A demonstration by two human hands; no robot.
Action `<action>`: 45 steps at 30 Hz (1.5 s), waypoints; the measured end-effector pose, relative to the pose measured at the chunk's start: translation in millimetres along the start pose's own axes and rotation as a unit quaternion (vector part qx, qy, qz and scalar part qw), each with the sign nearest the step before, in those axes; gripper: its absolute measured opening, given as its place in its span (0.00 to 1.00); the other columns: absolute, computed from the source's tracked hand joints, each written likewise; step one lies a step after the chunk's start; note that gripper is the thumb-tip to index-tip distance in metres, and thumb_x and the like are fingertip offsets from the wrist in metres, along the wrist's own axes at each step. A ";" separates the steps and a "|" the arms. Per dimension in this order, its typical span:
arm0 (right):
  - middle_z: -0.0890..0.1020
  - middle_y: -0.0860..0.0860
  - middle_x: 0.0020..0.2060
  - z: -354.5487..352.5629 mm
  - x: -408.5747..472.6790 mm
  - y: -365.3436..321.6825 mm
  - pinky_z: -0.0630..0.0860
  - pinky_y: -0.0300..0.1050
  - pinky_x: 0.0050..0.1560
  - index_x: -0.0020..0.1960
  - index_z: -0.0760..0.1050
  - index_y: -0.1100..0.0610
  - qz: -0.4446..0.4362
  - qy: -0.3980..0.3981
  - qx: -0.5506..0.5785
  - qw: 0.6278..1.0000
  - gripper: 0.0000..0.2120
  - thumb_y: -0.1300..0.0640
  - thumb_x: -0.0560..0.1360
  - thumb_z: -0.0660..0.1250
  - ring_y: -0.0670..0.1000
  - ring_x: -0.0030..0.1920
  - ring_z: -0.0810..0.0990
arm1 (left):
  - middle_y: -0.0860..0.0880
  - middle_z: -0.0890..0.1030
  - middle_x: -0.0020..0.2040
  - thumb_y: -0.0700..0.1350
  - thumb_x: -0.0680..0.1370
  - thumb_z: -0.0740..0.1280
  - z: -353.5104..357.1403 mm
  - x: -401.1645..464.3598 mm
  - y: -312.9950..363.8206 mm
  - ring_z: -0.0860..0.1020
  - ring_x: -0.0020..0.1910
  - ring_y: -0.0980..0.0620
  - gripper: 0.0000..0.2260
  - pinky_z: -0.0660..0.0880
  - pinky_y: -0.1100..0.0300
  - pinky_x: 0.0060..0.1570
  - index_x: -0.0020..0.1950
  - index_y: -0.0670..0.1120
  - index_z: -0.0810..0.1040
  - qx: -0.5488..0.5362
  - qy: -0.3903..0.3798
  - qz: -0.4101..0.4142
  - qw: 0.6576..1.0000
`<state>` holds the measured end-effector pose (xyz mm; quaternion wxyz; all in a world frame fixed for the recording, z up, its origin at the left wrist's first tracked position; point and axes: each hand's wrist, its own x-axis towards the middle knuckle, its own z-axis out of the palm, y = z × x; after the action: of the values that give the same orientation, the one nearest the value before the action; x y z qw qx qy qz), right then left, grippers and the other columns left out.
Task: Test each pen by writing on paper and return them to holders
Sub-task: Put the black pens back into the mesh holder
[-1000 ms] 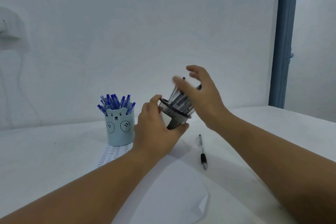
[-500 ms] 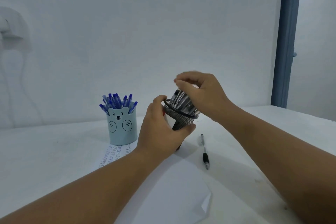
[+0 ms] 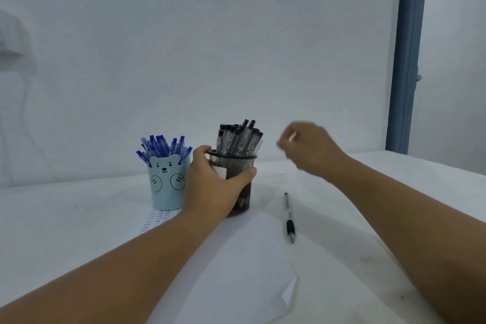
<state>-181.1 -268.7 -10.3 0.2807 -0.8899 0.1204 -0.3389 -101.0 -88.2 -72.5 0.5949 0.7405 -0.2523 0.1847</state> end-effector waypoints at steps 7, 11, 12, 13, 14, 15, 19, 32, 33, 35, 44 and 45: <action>0.86 0.57 0.41 15.7 -10.0 24.7 0.75 0.38 0.33 0.50 0.83 0.59 0.096 -0.251 -0.153 0.951 0.11 0.52 0.74 0.73 0.52 0.32 0.79 | 0.57 0.77 0.59 0.62 0.59 0.80 -10.1 2.3 -7.5 0.77 0.61 0.55 0.45 0.75 0.49 0.65 0.70 0.55 0.63 -0.037 -0.095 -0.046 0.994; 0.85 0.59 0.37 13.5 5.7 32.0 0.85 0.55 0.43 0.52 0.79 0.59 0.103 -0.078 0.021 0.991 0.05 0.61 0.77 0.67 0.58 0.31 0.84 | 0.55 0.79 0.57 0.48 0.75 0.75 -17.8 3.2 -6.1 0.78 0.58 0.53 0.28 0.73 0.58 0.53 0.70 0.55 0.64 -0.084 -0.169 -0.078 0.979; 0.84 0.57 0.38 8.5 9.9 34.0 0.84 0.57 0.46 0.53 0.79 0.58 0.065 0.016 0.032 0.997 0.05 0.61 0.78 0.67 0.59 0.34 0.85 | 0.54 0.80 0.57 0.46 0.76 0.73 -18.1 3.8 -6.1 0.78 0.57 0.54 0.27 0.72 0.60 0.50 0.70 0.55 0.64 -0.092 -0.179 -0.079 0.976; 0.83 0.54 0.39 2.1 12.4 33.9 0.83 0.58 0.48 0.54 0.79 0.57 0.017 0.113 0.036 0.993 0.06 0.60 0.78 0.67 0.59 0.37 0.85 | 0.54 0.80 0.57 0.46 0.75 0.74 -17.8 4.0 -5.8 0.79 0.57 0.55 0.27 0.73 0.60 0.49 0.70 0.56 0.65 -0.096 -0.186 -0.076 0.975; 0.82 0.52 0.40 -5.6 12.5 30.8 0.82 0.58 0.48 0.55 0.79 0.56 -0.027 0.198 0.063 0.978 0.07 0.60 0.78 0.67 0.58 0.38 0.85 | 0.55 0.81 0.56 0.49 0.72 0.77 -17.1 3.4 -5.7 0.80 0.57 0.54 0.30 0.75 0.59 0.51 0.69 0.56 0.66 -0.095 -0.187 -0.071 0.975; 0.81 0.50 0.40 -13.8 10.2 24.6 0.83 0.58 0.46 0.57 0.78 0.55 -0.067 0.256 0.128 0.956 0.07 0.60 0.80 0.66 0.57 0.36 0.85 | 0.56 0.82 0.56 0.53 0.68 0.79 -16.2 3.1 -7.1 0.81 0.57 0.54 0.32 0.77 0.56 0.54 0.67 0.58 0.68 -0.087 -0.184 -0.070 0.977; 0.74 0.50 0.46 -32.3 -10.1 -8.7 0.84 0.50 0.42 0.63 0.69 0.59 -0.164 0.334 0.348 0.861 0.09 0.62 0.84 0.60 0.51 0.37 0.85 | 0.60 0.82 0.53 0.54 0.64 0.83 -13.2 -1.4 -3.8 0.82 0.54 0.56 0.32 0.80 0.52 0.58 0.62 0.58 0.71 -0.060 -0.160 -0.057 0.984; 0.81 0.45 0.46 26.3 -25.7 -23.5 0.74 0.34 0.52 0.59 0.79 0.52 -0.266 0.189 0.150 0.933 0.11 0.59 0.77 0.71 0.45 0.51 0.81 | 0.63 0.82 0.50 0.54 0.63 0.83 -12.8 -7.4 3.6 0.81 0.48 0.67 0.32 0.78 0.66 0.50 0.60 0.58 0.70 -0.039 -0.143 -0.016 0.989; 0.80 0.44 0.48 29.3 -24.5 -21.2 0.72 0.32 0.52 0.59 0.80 0.52 -0.259 0.185 0.124 0.940 0.11 0.58 0.76 0.72 0.44 0.52 0.79 | 0.63 0.82 0.51 0.54 0.64 0.83 -13.0 -7.9 4.6 0.80 0.47 0.69 0.31 0.77 0.70 0.47 0.61 0.58 0.70 -0.036 -0.142 -0.013 0.989; 0.79 0.44 0.51 33.1 -23.1 -20.2 0.72 0.32 0.50 0.57 0.81 0.50 -0.225 0.164 0.121 0.953 0.10 0.56 0.77 0.72 0.43 0.53 0.77 | 0.62 0.81 0.51 0.54 0.64 0.83 -13.4 -8.1 5.2 0.80 0.46 0.71 0.32 0.76 0.71 0.44 0.61 0.57 0.70 -0.035 -0.143 -0.011 0.989; 0.68 0.45 0.70 36.2 -28.1 -50.5 0.73 0.48 0.65 0.73 0.57 0.37 -0.049 -0.026 0.221 0.974 0.51 0.41 0.59 0.84 0.49 0.66 0.72 | 0.62 0.80 0.53 0.53 0.65 0.83 -11.9 -9.1 4.1 0.75 0.48 0.77 0.36 0.71 0.80 0.40 0.65 0.55 0.65 -0.022 -0.171 -0.015 0.985; 0.71 0.45 0.67 36.2 -22.8 -56.3 0.75 0.49 0.64 0.71 0.60 0.38 -0.048 -0.040 0.205 0.977 0.49 0.41 0.59 0.84 0.49 0.64 0.75 | 0.62 0.80 0.54 0.53 0.65 0.83 -11.3 -8.9 3.9 0.76 0.48 0.76 0.37 0.71 0.80 0.41 0.66 0.55 0.65 -0.019 -0.172 -0.012 0.985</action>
<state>-172.4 -198.5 -12.0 0.4452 -0.8310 -0.0061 -0.3335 -110.1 -76.5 -72.0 0.5587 0.7527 -0.3456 0.0424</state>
